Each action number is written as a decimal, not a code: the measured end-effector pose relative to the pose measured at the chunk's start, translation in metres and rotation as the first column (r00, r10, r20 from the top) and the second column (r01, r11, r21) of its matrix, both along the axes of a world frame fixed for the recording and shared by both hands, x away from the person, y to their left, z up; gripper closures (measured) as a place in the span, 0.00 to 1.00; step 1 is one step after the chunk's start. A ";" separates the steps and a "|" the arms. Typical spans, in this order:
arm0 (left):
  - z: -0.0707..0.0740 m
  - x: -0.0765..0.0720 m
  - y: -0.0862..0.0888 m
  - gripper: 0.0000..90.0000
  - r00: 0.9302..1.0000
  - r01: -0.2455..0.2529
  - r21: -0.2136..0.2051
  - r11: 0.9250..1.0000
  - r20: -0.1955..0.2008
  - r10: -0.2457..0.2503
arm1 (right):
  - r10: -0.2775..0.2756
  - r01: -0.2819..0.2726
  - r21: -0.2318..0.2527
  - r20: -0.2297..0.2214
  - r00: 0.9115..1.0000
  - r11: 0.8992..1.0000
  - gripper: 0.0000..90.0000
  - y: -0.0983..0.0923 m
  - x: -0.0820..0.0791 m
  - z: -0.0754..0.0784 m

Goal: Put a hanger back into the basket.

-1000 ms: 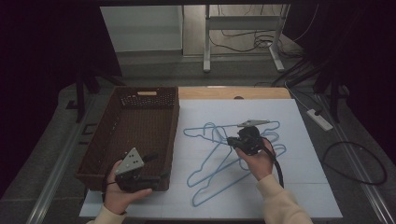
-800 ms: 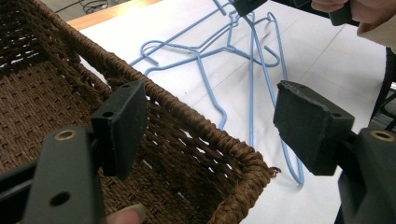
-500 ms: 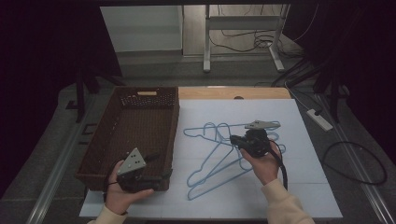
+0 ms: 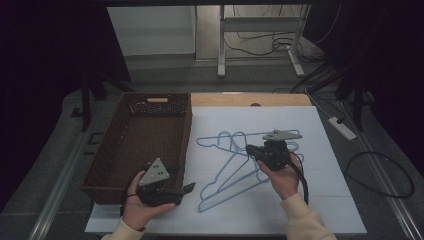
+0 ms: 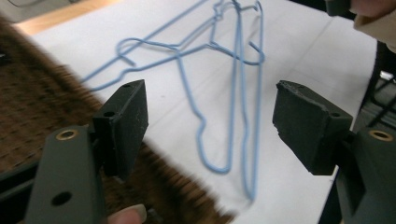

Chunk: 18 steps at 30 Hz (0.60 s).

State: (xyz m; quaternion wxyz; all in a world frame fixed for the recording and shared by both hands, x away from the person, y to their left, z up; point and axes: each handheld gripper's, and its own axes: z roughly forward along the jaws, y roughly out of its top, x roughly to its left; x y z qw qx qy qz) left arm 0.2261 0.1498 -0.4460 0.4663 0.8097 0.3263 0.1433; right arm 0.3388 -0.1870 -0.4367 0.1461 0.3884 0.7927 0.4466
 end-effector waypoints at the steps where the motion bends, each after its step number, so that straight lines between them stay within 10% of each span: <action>1: 0.001 0.001 -0.005 0.31 1.000 0.011 0.006 1.000 -0.006 -0.011 | 0.000 0.000 0.000 0.000 1.000 1.000 0.96 0.000 0.000 0.000; 18: 0.017 0.025 -0.072 0.33 0.994 0.080 0.032 0.996 -0.080 -0.077 | 0.014 -0.017 0.040 0.078 0.997 0.999 0.96 -0.007 -0.012 0.014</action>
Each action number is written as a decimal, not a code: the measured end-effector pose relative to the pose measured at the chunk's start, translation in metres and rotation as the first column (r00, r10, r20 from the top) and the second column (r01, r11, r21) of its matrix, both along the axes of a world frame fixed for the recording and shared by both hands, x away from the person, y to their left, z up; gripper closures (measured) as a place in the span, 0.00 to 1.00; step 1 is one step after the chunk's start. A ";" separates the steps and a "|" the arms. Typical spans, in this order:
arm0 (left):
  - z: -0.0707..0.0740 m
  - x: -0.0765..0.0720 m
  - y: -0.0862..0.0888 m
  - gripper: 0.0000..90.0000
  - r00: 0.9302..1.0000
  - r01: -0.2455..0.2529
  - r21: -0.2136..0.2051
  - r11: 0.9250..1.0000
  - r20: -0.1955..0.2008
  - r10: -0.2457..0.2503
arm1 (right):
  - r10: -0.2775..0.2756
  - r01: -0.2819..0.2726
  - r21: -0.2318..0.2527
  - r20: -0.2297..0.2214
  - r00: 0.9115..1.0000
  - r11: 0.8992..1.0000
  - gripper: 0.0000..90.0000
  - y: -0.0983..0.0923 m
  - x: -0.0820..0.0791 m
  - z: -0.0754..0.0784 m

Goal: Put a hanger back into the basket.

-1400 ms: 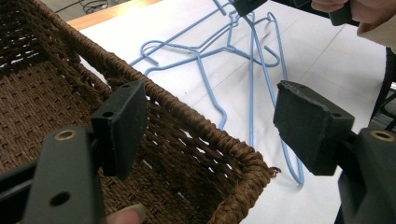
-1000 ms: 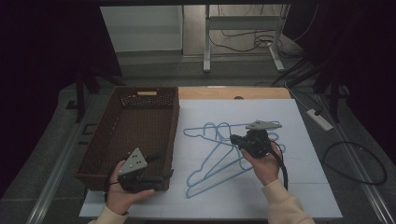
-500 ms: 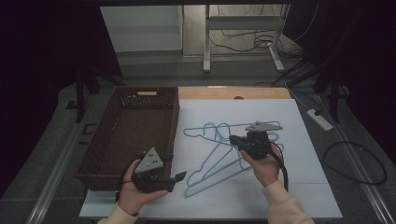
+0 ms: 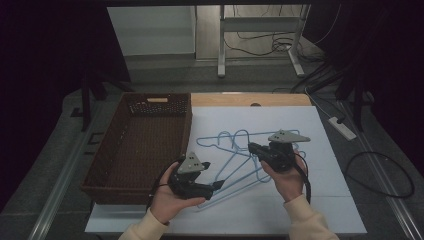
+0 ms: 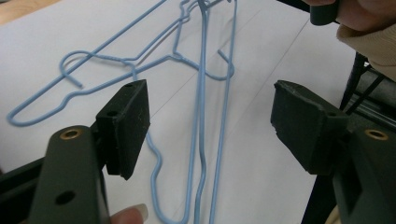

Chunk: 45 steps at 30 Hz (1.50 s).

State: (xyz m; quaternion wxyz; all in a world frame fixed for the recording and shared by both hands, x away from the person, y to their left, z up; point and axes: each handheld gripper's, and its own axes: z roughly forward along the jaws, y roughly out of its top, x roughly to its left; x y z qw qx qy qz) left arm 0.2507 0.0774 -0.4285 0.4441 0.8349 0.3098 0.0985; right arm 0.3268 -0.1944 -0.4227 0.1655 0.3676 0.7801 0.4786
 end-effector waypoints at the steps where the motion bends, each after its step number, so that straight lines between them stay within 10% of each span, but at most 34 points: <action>1: -0.002 0.003 -0.003 0.33 1.000 0.002 -0.003 1.000 -0.013 -0.002 | 0.000 0.000 0.007 0.006 1.000 1.000 0.96 -0.001 -0.001 0.003; 20: -0.026 0.033 -0.036 0.43 0.993 0.029 0.012 0.999 -0.111 -0.028 | 0.022 -0.023 0.036 0.033 0.999 0.999 0.96 -0.003 -0.013 0.020; 33: -0.033 0.042 -0.045 0.92 0.980 0.065 0.041 0.997 -0.189 -0.056 | 0.029 -0.030 0.042 0.034 0.999 0.999 0.96 -0.004 -0.016 0.022; 45: -0.007 0.028 -0.042 0.96 0.988 0.093 0.002 0.996 -0.121 -0.092 | 0.041 -0.050 0.109 0.087 0.995 0.993 0.91 -0.015 -0.021 0.031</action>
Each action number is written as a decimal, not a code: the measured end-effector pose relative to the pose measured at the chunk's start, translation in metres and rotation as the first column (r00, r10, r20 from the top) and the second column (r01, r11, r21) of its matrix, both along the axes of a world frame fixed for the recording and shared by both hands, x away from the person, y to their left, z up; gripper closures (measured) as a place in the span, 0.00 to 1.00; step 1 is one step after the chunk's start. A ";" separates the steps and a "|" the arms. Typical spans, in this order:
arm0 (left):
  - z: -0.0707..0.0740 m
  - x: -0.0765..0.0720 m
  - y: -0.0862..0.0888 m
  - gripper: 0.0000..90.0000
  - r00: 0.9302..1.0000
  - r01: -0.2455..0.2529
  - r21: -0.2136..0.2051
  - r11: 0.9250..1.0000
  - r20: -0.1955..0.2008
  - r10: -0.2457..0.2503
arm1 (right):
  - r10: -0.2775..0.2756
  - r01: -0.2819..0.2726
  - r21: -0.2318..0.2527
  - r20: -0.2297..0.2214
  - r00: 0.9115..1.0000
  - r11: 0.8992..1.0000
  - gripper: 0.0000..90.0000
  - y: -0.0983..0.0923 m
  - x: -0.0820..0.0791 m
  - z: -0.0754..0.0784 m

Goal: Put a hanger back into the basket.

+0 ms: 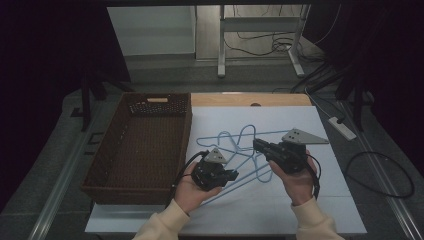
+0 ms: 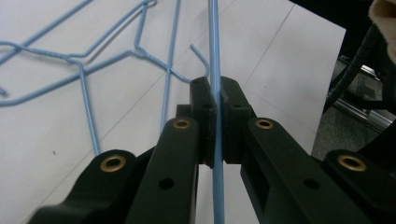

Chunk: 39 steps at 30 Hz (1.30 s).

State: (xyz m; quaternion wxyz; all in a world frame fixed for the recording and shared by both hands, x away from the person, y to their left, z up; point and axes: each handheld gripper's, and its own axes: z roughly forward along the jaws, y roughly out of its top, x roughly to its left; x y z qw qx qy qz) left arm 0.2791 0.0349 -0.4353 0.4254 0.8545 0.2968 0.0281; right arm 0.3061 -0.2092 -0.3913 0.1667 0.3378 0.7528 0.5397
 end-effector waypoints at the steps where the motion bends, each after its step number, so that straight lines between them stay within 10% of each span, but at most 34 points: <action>1: 0.002 -0.001 0.001 0.96 1.000 0.002 0.001 1.000 0.002 -0.002 | -0.004 0.004 0.007 0.016 1.000 1.000 0.85 -0.001 -0.001 0.001; 11: 0.016 -0.001 0.018 0.96 1.000 -0.018 -0.043 0.999 0.015 0.019 | -0.031 0.027 0.037 0.093 0.995 0.999 0.46 -0.017 -0.012 0.005; 39: 0.058 -0.003 0.101 0.96 0.983 -0.162 -0.156 0.974 0.065 0.174 | -0.104 0.100 -0.129 -0.027 0.994 0.987 0.32 -0.071 -0.021 -0.065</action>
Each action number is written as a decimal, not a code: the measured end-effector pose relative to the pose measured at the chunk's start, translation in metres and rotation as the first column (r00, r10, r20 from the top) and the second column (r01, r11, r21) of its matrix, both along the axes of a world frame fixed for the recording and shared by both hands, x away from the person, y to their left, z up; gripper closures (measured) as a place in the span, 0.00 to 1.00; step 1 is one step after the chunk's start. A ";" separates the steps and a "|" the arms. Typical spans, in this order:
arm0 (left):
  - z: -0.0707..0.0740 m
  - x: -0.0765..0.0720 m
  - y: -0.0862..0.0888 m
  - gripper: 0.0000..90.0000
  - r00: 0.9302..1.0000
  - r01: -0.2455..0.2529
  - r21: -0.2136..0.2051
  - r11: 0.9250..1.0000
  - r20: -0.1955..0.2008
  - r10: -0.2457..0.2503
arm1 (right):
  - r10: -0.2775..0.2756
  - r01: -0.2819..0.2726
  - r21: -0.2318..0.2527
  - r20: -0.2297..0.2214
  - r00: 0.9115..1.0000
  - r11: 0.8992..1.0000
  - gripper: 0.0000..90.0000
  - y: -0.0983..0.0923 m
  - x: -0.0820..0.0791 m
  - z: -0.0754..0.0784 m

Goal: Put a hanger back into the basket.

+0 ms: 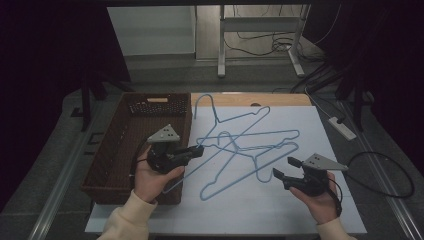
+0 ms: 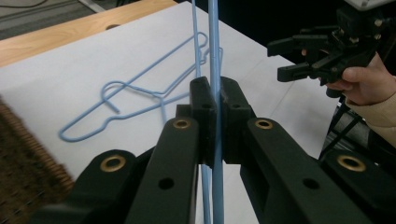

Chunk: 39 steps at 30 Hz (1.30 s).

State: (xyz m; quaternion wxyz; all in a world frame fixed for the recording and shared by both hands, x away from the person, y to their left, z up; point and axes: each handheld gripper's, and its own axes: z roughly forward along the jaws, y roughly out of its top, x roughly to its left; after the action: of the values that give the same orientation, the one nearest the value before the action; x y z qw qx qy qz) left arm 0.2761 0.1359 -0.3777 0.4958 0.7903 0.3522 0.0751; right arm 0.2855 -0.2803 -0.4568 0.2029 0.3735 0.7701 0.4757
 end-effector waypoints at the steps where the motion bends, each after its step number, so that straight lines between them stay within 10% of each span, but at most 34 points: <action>1: 0.000 0.000 0.003 0.96 1.000 -0.006 -0.002 1.000 0.000 0.006 | -0.001 0.001 0.000 0.000 1.000 1.000 0.32 -0.001 0.000 -0.001; 22: 0.008 -0.006 0.078 0.96 0.991 -0.127 -0.030 0.991 0.032 0.128 | -0.023 0.023 -0.020 -0.020 1.000 1.000 0.32 -0.006 0.003 -0.011; 39: -0.001 -0.009 0.138 0.96 0.969 -0.246 -0.013 0.969 0.034 0.246 | -0.027 0.026 -0.037 -0.023 0.999 0.999 0.32 -0.004 0.006 -0.014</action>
State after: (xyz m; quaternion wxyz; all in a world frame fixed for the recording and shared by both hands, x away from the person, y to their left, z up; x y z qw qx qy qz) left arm 0.2672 0.2741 -0.3782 0.4923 0.7367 0.4392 0.1483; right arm 0.2914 -0.2847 -0.4704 0.2067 0.3854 0.7761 0.4543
